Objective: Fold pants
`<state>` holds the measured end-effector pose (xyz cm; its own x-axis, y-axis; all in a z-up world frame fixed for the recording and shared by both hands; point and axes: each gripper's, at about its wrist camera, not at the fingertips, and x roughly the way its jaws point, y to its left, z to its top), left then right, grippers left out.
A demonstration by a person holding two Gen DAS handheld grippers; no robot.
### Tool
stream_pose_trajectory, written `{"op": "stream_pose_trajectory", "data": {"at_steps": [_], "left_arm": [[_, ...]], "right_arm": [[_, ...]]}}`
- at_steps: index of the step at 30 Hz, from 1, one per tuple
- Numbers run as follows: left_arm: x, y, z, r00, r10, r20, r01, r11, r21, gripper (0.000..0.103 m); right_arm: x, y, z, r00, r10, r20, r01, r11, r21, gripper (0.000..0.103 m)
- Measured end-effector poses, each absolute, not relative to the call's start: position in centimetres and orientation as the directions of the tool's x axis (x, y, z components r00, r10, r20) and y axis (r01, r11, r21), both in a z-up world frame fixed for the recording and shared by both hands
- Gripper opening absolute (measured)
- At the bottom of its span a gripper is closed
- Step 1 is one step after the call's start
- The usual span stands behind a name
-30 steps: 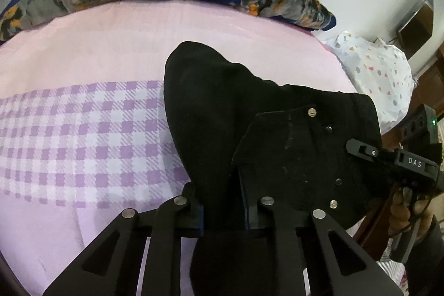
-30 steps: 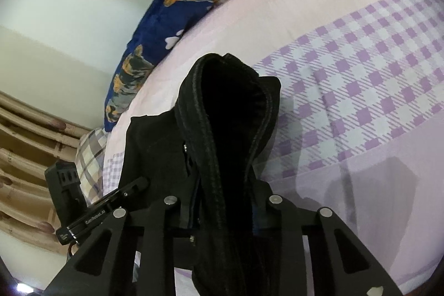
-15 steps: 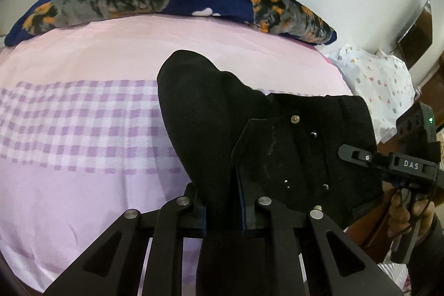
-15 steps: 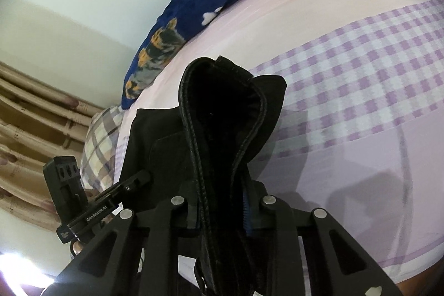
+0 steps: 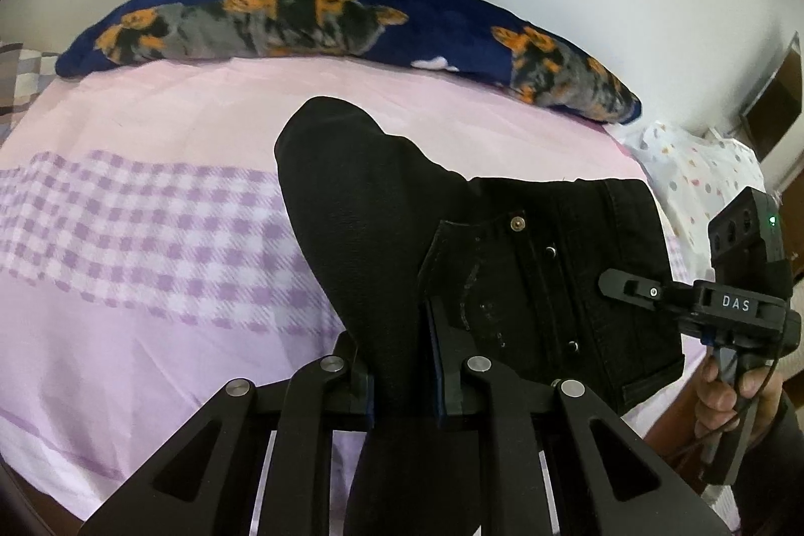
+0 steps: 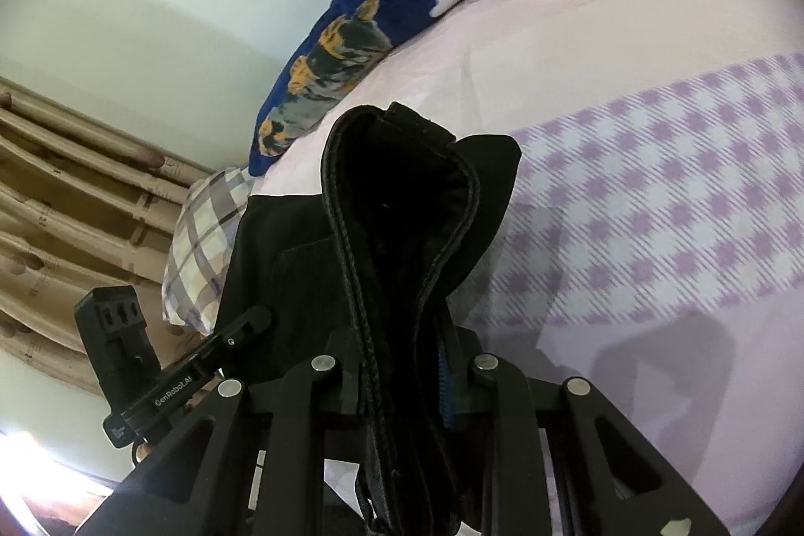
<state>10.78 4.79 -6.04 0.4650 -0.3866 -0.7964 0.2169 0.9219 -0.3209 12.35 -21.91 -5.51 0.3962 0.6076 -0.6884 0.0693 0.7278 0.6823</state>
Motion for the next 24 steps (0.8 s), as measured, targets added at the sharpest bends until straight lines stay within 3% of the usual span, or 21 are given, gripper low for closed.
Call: {"op": "stream_pose_trajectory", "data": {"at_steps": [24], "left_arm": [[22.1,8.3,-7.8,0.491,-0.292,-0.820,0.173,0.956,-0.237,0.016]], "right_arm": [[25.2,-18.2,-7.1,0.361,0.644,-0.675,0.041,0.712,0.701,0.020]]}}
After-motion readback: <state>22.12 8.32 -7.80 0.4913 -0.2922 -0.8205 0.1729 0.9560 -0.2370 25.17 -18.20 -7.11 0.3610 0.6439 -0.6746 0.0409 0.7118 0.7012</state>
